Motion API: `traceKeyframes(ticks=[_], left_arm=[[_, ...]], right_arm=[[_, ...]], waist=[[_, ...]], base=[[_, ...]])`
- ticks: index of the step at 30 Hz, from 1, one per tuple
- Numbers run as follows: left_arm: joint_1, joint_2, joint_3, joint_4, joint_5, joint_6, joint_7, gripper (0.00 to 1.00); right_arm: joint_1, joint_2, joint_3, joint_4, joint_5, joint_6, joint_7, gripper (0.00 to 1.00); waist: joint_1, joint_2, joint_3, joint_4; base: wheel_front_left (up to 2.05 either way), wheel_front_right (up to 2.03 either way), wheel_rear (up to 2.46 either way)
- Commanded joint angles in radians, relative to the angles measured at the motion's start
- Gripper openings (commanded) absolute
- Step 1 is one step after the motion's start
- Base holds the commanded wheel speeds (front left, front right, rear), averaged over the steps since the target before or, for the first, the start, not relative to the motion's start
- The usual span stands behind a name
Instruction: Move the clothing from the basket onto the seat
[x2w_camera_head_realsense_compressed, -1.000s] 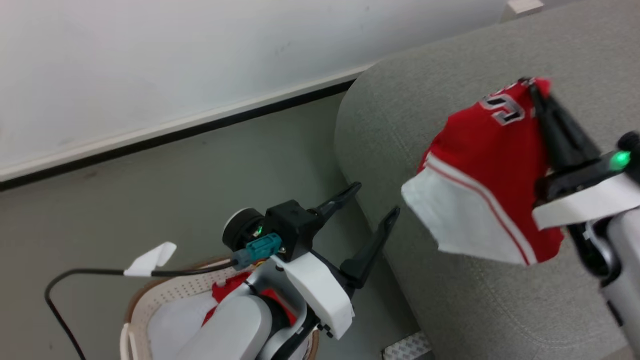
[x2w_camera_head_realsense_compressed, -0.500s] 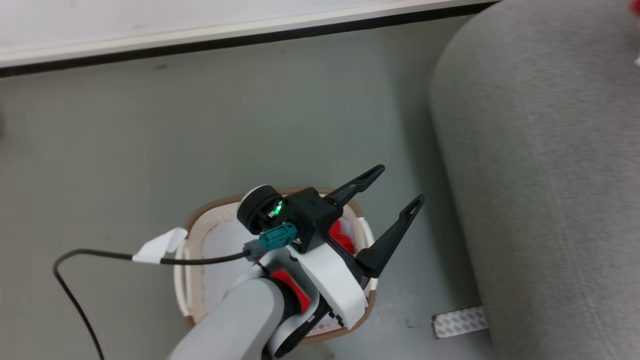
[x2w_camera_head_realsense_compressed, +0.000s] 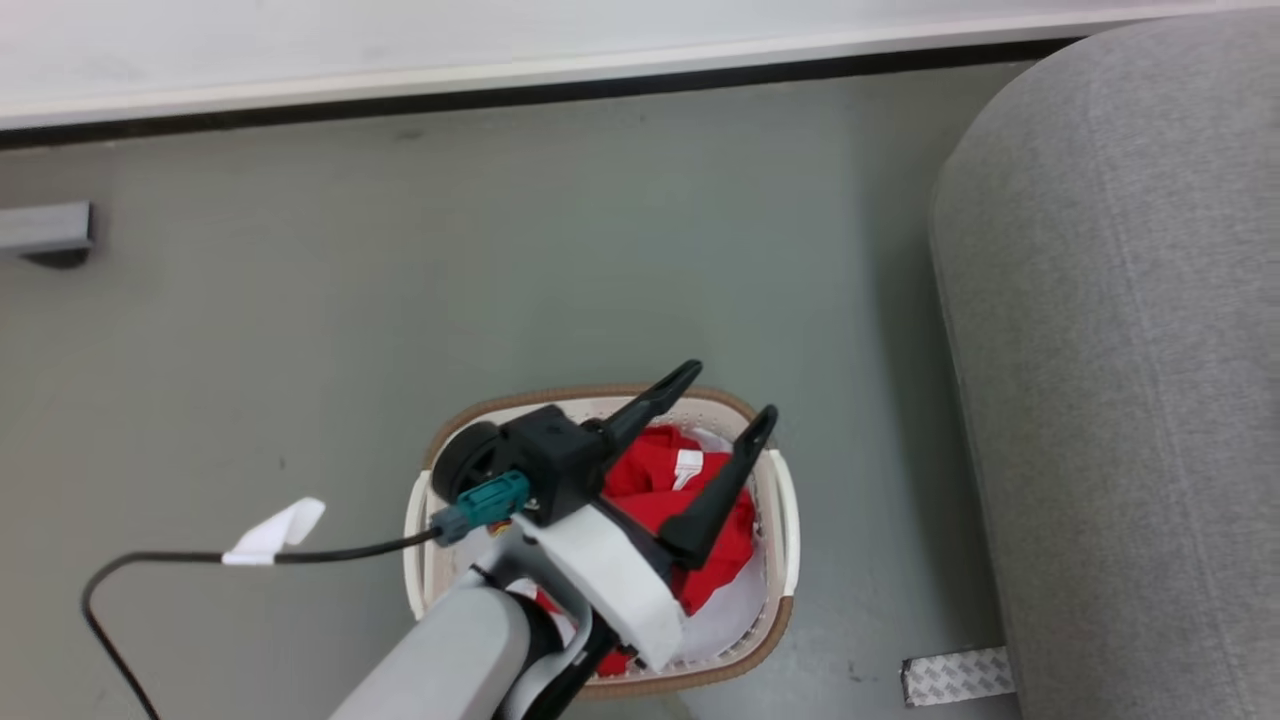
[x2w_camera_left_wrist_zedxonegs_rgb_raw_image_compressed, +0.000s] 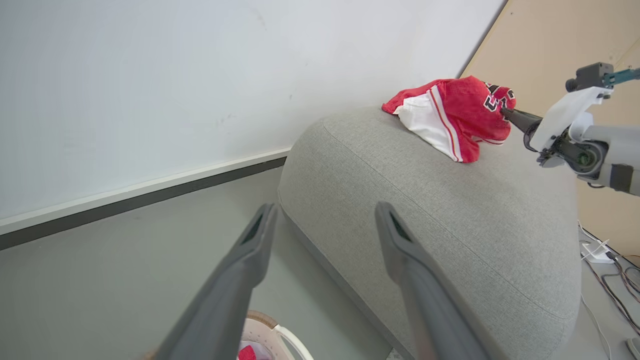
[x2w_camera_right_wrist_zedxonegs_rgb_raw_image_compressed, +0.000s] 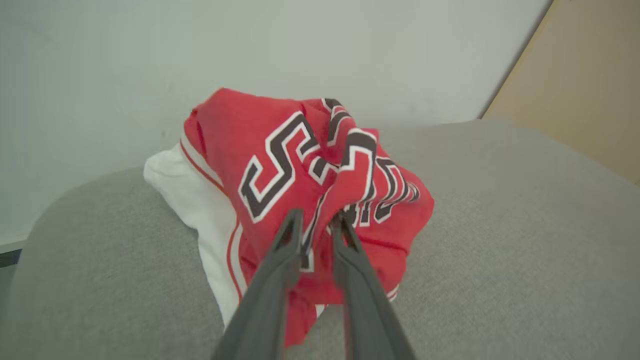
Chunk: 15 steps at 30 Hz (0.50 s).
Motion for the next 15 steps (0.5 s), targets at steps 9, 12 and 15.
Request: traceKeyframes(ticks=[9, 12, 15], left_arm=[[0.087, 0.021, 0.07, 0.0, -0.032, 0.061, -0.102, 1.0], [0.123, 0.035, 0.108, 0.001, -0.032, 0.089, -0.156, 1.0], [0.17, 0.057, 0.152, 0.008, -0.035, 0.12, -0.211, 1.0]], right_arm=[[0.22, 0.18, -0.003, -0.326, 0.006, -0.003, -0.011, 1.0], [0.321, 0.236, 0.029, -0.492, 0.024, -0.003, -0.012, 1.0], [0.412, 0.284, 0.074, -0.642, 0.034, -0.003, -0.012, 1.0]], waist=[[-0.0001, 0.0, -0.117, -0.074], [-0.0001, 0.0, -0.154, -0.086], [-0.0001, 0.0, -0.19, -0.097]], base=[[0.0, 0.0, 0.0], [0.0, 0.0, 0.0], [0.0, 0.0, 0.0]])
